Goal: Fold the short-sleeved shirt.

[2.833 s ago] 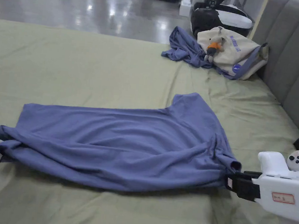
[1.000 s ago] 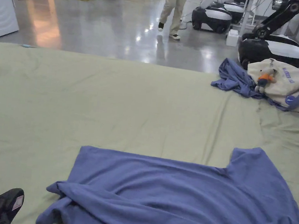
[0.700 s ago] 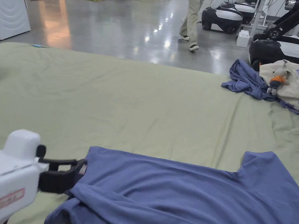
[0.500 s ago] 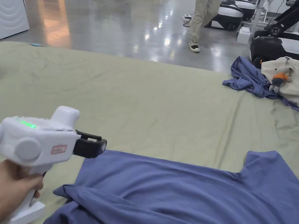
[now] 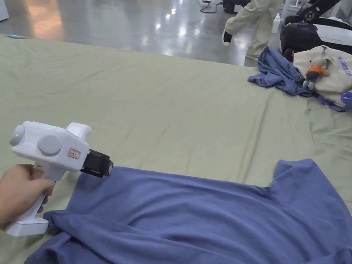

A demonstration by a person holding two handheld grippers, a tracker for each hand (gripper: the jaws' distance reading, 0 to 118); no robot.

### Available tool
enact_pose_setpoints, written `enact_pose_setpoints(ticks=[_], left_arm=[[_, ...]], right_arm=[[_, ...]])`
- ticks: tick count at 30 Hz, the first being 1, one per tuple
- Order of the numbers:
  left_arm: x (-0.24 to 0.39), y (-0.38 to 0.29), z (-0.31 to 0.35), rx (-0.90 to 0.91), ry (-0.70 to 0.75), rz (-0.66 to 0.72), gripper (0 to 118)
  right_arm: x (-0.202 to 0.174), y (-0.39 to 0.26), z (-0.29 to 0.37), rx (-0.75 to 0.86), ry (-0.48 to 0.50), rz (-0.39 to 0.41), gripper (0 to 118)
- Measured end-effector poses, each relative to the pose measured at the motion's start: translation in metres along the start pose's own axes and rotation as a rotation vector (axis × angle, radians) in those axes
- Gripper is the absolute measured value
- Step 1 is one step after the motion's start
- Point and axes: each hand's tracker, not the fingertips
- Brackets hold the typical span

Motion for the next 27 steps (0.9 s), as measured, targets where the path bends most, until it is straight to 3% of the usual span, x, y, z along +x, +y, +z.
enact_pose_setpoints(ticks=[1, 4, 5, 12, 13, 15, 16, 17, 20, 24, 27], left_arm=[[0.004, -0.002, 0.001, -0.011, -0.008, -0.008, 102], [0.008, 0.000, -0.001, 0.013, 0.074, -0.119, 25], [0.008, 0.002, 0.001, 0.006, 0.025, -0.111, 6], [0.028, -0.002, 0.021, 0.011, 0.018, -0.138, 6], [0.028, -0.003, 0.024, 0.017, 0.022, -0.137, 6], [0.031, -0.004, 0.031, 0.025, 0.023, -0.122, 6], [0.030, -0.005, 0.036, 0.031, 0.012, -0.115, 6], [0.031, -0.007, 0.039, 0.039, 0.004, -0.114, 6], [0.038, -0.010, 0.048, 0.043, -0.001, -0.117, 6], [0.040, -0.009, 0.053, 0.041, -0.011, -0.099, 6], [0.042, -0.006, 0.055, 0.046, -0.015, -0.082, 6]], right_arm=[[0.001, -0.001, -0.001, -0.005, 0.001, -0.003, 3], [0.002, -0.002, -0.003, -0.017, 0.000, -0.004, 3], [0.002, -0.002, -0.002, -0.018, 0.000, -0.007, 3], [0.014, 0.006, -0.005, -0.028, 0.010, -0.014, 4], [0.019, 0.012, -0.009, -0.027, 0.002, -0.010, 14], [0.030, 0.030, -0.025, -0.042, -0.020, 0.015, 86], [0.037, 0.040, -0.042, -0.073, -0.016, 0.025, 113], [0.043, 0.049, -0.058, -0.100, -0.023, 0.033, 118], [0.061, 0.075, -0.118, -0.110, -0.029, 0.050, 118], [0.079, 0.093, -0.221, -0.294, -0.075, 0.066, 118], [0.092, 0.085, -0.287, -0.463, -0.073, 0.011, 118]])
